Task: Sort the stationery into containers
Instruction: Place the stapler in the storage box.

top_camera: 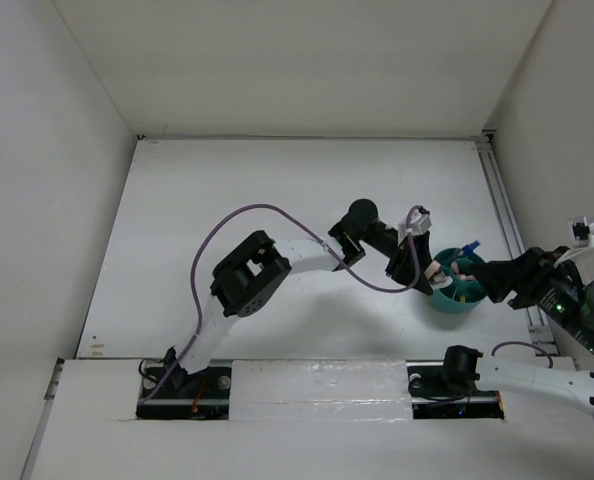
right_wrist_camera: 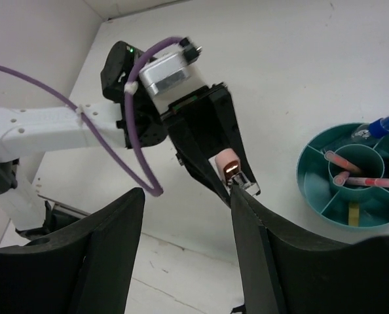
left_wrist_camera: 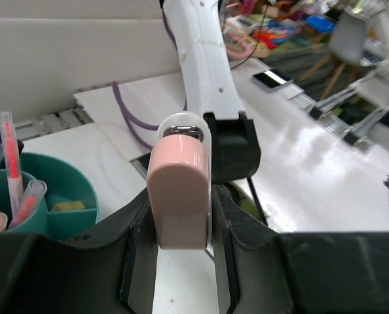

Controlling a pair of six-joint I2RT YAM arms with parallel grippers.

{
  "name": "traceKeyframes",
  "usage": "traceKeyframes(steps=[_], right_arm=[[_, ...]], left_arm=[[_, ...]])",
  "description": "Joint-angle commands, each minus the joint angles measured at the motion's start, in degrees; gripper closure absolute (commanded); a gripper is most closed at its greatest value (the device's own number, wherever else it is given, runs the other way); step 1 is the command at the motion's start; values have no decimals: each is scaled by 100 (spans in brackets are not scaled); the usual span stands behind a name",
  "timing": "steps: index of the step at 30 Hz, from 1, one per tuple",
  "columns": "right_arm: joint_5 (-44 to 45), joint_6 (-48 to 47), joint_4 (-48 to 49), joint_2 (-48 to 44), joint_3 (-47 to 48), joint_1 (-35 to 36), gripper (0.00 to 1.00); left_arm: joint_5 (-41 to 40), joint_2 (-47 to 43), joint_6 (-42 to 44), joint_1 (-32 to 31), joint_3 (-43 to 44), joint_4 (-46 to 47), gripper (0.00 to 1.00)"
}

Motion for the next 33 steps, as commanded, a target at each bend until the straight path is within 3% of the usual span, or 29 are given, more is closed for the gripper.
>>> traceKeyframes(steps=[1,2,4,5,8,16,20,22,24,27,33], right_arm=[[166,-2,-249,86,139,44,39],[166,-2,-249,86,192,44,39],[166,51,-301,25,192,44,39],[166,51,-301,-27,192,44,39],[166,51,-301,-80,245,44,40],[219,104,-416,-80,192,44,40],[219,104,-416,-80,192,44,40],[219,104,-416,-80,192,44,40],[219,104,-416,-80,192,44,40],[219,157,-416,-133,192,44,40],[219,157,-364,-133,139,44,43]], left_arm=[[790,674,-2742,59,1071,3548,100],[790,914,-3349,59,1390,4555,100],[1000,1624,-4543,59,2127,5029,100],[1001,1811,-4733,59,2766,5083,100],[1071,2155,-4910,59,3299,5084,100],[1071,1462,-3857,59,2396,4610,100],[1124,1356,-3408,59,2342,3829,100],[1124,1425,-3722,59,2482,3827,100],[1124,1479,-4832,59,2483,4720,100],[1124,1374,-5612,111,2273,5450,100],[1046,478,-5728,392,1105,5506,100]])
